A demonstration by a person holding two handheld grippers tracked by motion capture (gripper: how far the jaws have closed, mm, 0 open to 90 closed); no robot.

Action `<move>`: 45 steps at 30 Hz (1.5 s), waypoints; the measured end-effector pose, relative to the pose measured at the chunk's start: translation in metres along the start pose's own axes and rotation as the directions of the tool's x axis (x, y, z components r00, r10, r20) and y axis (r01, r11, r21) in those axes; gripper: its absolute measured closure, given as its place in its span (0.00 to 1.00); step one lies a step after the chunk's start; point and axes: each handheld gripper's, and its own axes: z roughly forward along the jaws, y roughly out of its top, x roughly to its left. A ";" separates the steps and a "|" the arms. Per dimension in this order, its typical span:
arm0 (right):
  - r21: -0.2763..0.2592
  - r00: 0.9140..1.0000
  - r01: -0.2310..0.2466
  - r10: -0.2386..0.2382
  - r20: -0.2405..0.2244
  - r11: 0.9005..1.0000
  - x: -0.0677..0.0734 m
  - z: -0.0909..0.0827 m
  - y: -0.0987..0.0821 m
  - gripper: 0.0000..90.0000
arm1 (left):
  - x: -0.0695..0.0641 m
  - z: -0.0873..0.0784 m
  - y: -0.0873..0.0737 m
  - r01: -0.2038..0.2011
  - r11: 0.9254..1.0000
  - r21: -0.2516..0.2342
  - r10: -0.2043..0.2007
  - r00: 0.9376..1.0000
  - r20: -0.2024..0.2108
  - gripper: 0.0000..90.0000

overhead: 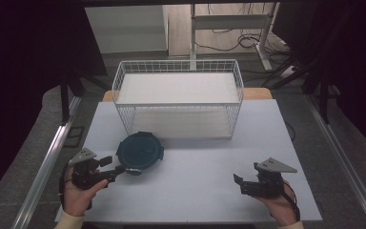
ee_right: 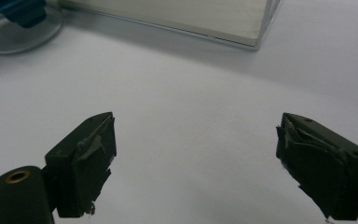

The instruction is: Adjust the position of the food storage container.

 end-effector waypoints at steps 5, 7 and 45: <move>-0.007 0.999 -0.005 0.005 -0.035 1.000 -0.002 -0.003 0.003 0.15 | 0.002 0.005 -0.002 0.010 1.000 0.007 -0.010 1.000 0.004 0.34; -0.009 0.999 -0.005 0.004 -0.039 1.000 -0.001 -0.003 0.004 0.16 | 0.001 0.006 -0.002 0.006 1.000 0.011 -0.006 1.000 0.006 0.34; -0.037 0.998 -0.040 0.038 -0.055 0.999 -0.011 -0.008 0.004 0.19 | -0.003 -0.003 0.028 -0.034 0.999 -0.016 0.033 0.999 -0.013 0.42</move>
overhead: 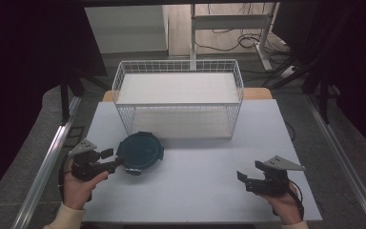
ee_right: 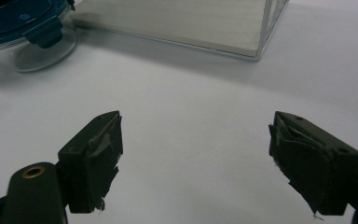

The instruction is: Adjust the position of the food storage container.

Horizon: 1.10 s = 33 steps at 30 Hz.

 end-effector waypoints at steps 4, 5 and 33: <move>-0.001 0.999 -0.041 0.041 -0.026 0.999 -0.003 0.001 -0.001 0.19 | 0.003 0.000 0.012 -0.019 1.000 0.004 0.019 1.000 0.001 0.44; -0.001 0.999 -0.050 0.050 -0.017 0.999 -0.003 0.001 -0.001 0.19 | 0.004 0.000 0.015 -0.017 1.000 0.005 0.017 1.000 0.002 0.45; 0.055 1.000 -0.008 0.007 0.021 0.998 0.003 0.011 -0.006 0.20 | 0.061 0.032 0.056 0.037 0.992 0.120 -0.031 0.998 -0.058 0.91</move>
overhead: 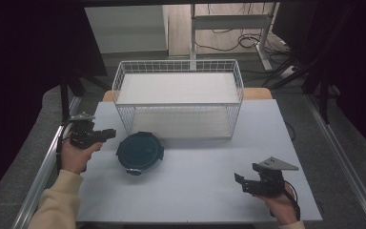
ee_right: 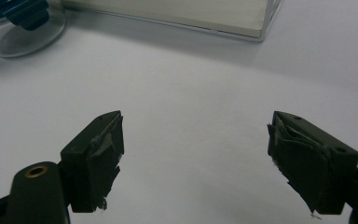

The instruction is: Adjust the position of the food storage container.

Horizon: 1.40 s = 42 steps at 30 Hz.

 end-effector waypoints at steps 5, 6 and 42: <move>0.013 1.000 0.010 -0.010 0.006 1.000 0.001 0.002 -0.001 0.20 | 0.005 0.014 0.002 -0.004 0.999 0.042 0.004 1.000 -0.006 1.00; 0.015 1.000 0.013 -0.013 0.008 1.000 0.001 0.003 -0.001 0.20 | 0.006 0.019 0.003 -0.002 0.998 0.055 0.002 1.000 -0.010 1.00; 0.027 0.999 0.037 -0.038 0.039 0.999 0.003 0.006 -0.003 0.20 | -0.006 0.064 -0.006 -0.073 0.978 0.198 0.085 0.995 -0.054 1.00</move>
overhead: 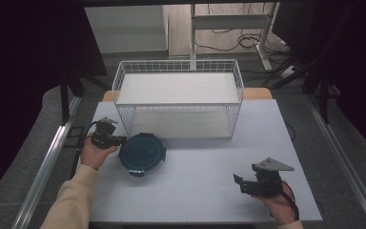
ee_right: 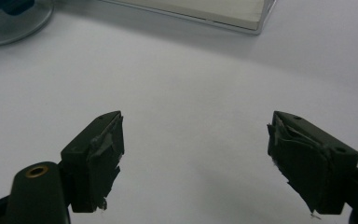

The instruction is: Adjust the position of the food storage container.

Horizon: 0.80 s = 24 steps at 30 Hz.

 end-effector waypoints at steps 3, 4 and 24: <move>0.006 1.000 0.005 -0.005 0.003 1.000 0.001 0.001 0.000 0.20 | -0.003 0.000 -0.001 -0.003 1.000 -0.001 0.003 1.000 0.000 1.00; 0.004 1.000 0.002 -0.002 0.002 1.000 0.001 0.000 0.000 0.20 | -0.004 0.000 -0.001 -0.003 1.000 -0.001 0.003 1.000 0.009 1.00; -0.008 1.000 -0.013 0.013 -0.002 1.000 0.006 -0.001 0.004 0.20 | -0.050 0.007 -0.010 -0.087 0.996 0.020 0.082 0.980 0.180 1.00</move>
